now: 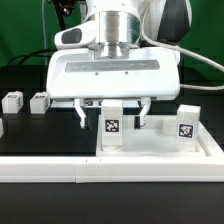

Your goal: Assemble square table

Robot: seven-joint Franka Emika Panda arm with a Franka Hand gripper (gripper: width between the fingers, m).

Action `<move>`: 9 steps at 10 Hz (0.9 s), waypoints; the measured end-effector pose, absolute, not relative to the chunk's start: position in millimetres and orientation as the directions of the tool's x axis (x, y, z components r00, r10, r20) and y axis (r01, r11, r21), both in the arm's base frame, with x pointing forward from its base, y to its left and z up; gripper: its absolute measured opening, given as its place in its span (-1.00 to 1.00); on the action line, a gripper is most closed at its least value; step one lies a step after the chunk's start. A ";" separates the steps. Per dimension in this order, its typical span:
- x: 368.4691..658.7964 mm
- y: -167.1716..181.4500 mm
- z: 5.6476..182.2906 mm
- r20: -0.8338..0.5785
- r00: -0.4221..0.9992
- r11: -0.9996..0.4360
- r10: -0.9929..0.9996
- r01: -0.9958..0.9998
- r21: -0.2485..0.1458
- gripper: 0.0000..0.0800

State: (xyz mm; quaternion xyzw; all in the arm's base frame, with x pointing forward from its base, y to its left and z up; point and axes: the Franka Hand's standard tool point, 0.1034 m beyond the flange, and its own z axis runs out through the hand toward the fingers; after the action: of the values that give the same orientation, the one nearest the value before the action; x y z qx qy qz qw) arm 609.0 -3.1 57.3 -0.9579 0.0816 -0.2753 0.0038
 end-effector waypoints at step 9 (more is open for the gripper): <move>625.5 3.1 79.4 0.170 0.947 -0.958 -0.272 -0.250 -0.140 0.62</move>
Offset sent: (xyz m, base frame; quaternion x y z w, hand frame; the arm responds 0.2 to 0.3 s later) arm 0.0051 -0.0208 0.0300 -0.0024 -0.1520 0.0391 0.9876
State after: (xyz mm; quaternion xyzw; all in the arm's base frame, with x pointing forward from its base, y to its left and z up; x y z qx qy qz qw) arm 625.5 3.1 79.4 -0.9850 0.1324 -0.0944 0.0585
